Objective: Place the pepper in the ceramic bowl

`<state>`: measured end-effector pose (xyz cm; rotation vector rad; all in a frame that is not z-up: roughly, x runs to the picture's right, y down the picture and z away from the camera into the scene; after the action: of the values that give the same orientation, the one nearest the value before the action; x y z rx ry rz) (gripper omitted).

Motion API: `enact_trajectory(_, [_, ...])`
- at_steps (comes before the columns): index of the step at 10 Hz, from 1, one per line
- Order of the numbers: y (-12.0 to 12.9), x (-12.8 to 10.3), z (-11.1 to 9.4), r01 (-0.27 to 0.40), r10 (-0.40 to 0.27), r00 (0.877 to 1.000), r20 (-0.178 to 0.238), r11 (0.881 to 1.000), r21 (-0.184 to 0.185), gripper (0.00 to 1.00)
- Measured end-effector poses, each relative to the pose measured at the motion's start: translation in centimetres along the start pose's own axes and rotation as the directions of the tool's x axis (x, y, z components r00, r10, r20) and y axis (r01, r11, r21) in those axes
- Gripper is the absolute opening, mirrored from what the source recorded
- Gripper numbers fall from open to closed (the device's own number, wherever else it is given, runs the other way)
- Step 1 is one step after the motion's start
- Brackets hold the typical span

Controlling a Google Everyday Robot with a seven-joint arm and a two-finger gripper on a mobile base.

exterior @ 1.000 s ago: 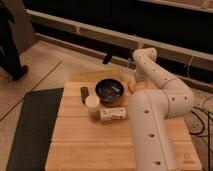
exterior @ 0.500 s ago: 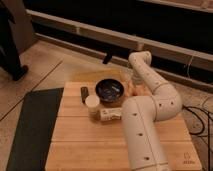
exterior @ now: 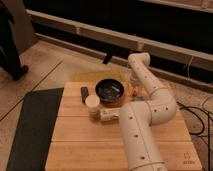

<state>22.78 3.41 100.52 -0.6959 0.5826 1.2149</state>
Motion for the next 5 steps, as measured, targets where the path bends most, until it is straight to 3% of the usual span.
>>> enact_trajectory(2, [-0.9,-0.1,-0.5,-0.035,0.034,0.999,0.019,0.999,0.012,0.0])
enact_trajectory(5, [-2.2,-1.0,-3.0,-0.069,0.066,0.995,0.076,0.997,0.041,0.0])
